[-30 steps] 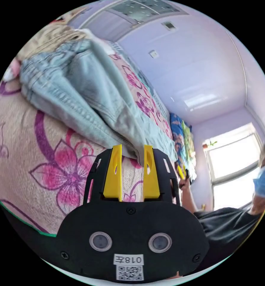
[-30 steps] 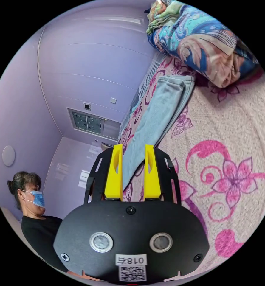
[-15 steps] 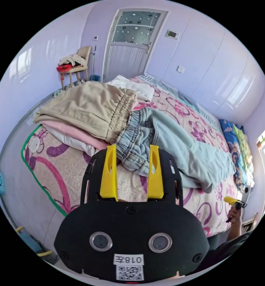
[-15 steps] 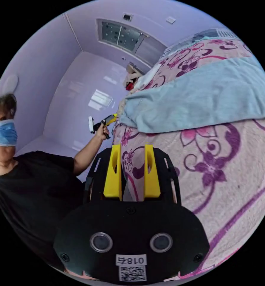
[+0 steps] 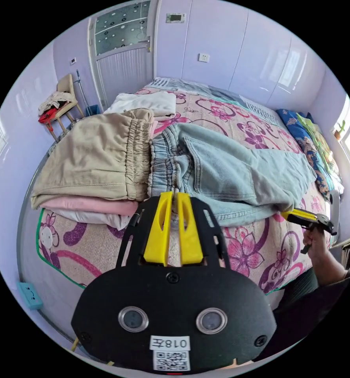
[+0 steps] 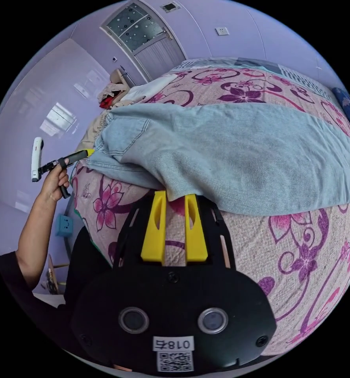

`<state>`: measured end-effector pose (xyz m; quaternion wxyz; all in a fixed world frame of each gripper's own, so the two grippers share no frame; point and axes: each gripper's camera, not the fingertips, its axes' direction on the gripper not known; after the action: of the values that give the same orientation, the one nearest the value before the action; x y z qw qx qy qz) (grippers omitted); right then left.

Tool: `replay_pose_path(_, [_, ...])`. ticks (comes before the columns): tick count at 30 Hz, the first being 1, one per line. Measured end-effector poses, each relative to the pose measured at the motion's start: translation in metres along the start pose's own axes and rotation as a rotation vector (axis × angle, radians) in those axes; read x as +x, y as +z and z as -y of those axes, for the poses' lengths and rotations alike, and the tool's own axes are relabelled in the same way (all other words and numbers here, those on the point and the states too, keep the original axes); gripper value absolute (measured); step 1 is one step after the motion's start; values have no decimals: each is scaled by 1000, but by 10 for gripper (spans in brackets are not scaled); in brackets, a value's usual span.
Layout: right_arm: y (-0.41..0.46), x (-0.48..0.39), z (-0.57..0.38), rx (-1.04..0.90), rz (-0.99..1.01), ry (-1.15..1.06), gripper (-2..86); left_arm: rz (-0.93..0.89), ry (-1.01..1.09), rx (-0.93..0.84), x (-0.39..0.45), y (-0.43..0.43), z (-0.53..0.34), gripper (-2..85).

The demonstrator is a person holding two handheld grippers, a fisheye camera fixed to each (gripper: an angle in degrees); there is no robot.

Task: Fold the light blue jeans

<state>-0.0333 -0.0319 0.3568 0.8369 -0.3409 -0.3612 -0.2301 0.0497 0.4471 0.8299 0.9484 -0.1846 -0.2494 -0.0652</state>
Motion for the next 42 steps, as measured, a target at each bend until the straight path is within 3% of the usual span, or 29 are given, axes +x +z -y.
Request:
replay_pose_path(4, [13, -16, 2, -74, -5, 17, 101, -108, -13, 85, -17, -20, -22, 16])
replay_pose_path(10, [29, -34, 2, -81, -32, 48, 124, -136, -123, 137, -47, -34, -40, 126])
replay_pose_path(14, [38, -42, 6, -85, -52, 50, 132, -132, -81, 58, -42, -21, -26, 158])
replay_pose_path(18, [50, -55, 17, -84, -132, 23, 85, -95, -65, -5, -32, -7, -15, 126])
replay_pose_path(24, [24, -63, 23, -51, -112, -76, 54, -48, 71, 83, -24, -57, -31, 66])
replay_pose_path(25, [13, -62, 23, -45, -81, -103, 53, -111, 113, 145, -30, -73, -45, 5])
replay_pose_path(28, [-10, -50, 22, -37, 36, -155, 52, -115, 66, 301, -73, -103, -93, -4])
replay_pose_path(31, [8, -24, 21, -151, 162, -140, 53, -313, -37, 287, -129, -90, -128, -1])
replay_pose_path(33, [30, -7, 16, -235, 199, -90, 56, -358, -70, 290, -138, -86, -136, 15])
replay_pose_path(36, [33, -3, 4, -184, 191, -89, 63, -350, 26, 266, -113, -87, -114, 91])
replay_pose_path(42, [20, 1, -4, -110, 158, -79, 76, -187, 125, 102, -63, -46, -23, 203])
